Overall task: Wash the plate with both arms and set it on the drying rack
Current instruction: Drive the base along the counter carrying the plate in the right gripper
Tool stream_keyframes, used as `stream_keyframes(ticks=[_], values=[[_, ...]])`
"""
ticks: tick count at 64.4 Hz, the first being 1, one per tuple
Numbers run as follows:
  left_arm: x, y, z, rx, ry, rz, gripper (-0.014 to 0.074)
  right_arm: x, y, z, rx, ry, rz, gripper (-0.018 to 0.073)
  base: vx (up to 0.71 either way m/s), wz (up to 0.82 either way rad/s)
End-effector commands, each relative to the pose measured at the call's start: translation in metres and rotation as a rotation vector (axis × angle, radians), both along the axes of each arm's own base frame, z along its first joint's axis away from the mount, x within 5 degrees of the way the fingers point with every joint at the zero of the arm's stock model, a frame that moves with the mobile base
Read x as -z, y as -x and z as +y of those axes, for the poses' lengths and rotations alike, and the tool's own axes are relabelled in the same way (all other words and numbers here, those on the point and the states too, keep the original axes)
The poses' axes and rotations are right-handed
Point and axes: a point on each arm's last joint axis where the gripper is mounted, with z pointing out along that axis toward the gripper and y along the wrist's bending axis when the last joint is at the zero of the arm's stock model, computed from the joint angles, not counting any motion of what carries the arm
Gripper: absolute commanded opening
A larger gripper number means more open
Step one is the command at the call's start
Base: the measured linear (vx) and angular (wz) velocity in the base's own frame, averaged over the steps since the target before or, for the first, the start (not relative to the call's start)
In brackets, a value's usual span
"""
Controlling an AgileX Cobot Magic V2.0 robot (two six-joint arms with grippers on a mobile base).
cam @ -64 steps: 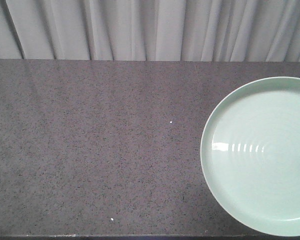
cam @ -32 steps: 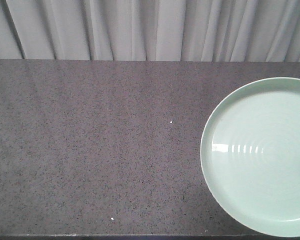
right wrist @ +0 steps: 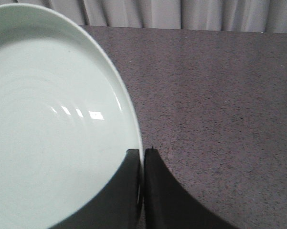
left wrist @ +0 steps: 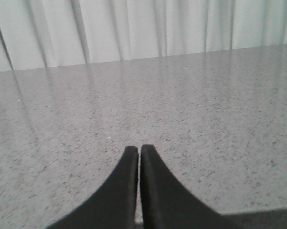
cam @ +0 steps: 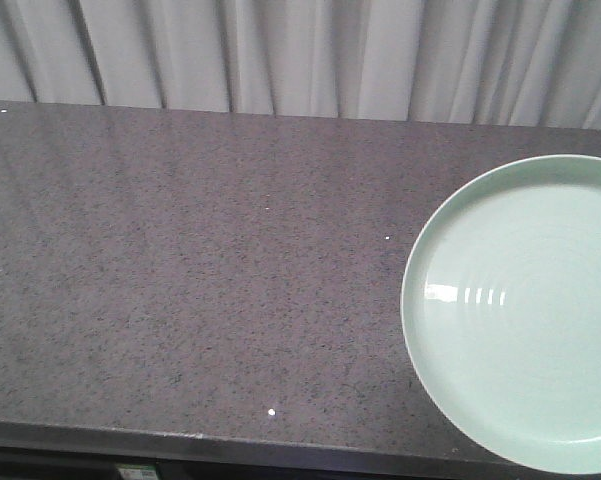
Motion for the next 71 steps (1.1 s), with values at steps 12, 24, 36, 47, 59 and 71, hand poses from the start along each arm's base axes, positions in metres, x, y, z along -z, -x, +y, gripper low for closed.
stream_keyframes(ticks=[12, 24, 36, 47, 59, 71], values=[[0.0019, -0.0003, 0.0002, -0.004, 0.02, -0.06, 0.0004, -0.0133, -0.0023, -0.0005, 0.009, -0.011, -0.093, -0.0004, -0.08, 0.38], [0.0019, -0.0003, 0.0002, -0.004, 0.02, -0.06, 0.0004, -0.0133, -0.0023, -0.0005, 0.009, -0.011, -0.093, -0.0004, -0.09, 0.54], [0.0019, -0.0003, 0.0002, -0.004, 0.02, -0.06, 0.0004, -0.0133, -0.0023, -0.0005, 0.009, -0.011, -0.093, -0.0004, -0.11, 0.62], [0.0019, -0.0003, 0.0002, -0.004, 0.02, -0.06, 0.0004, -0.0133, -0.0023, -0.0005, 0.009, -0.011, -0.093, -0.0004, -0.11, 0.64], [0.0019, -0.0003, 0.0002, -0.004, 0.02, -0.06, 0.0004, -0.0133, -0.0023, -0.0004, 0.009, -0.011, -0.092, -0.0004, -0.1, 0.61], [0.0019, -0.0003, 0.0002, -0.004, 0.02, -0.06, 0.0004, -0.0133, -0.0023, -0.0004, 0.009, -0.011, -0.092, -0.0004, -0.09, 0.53]])
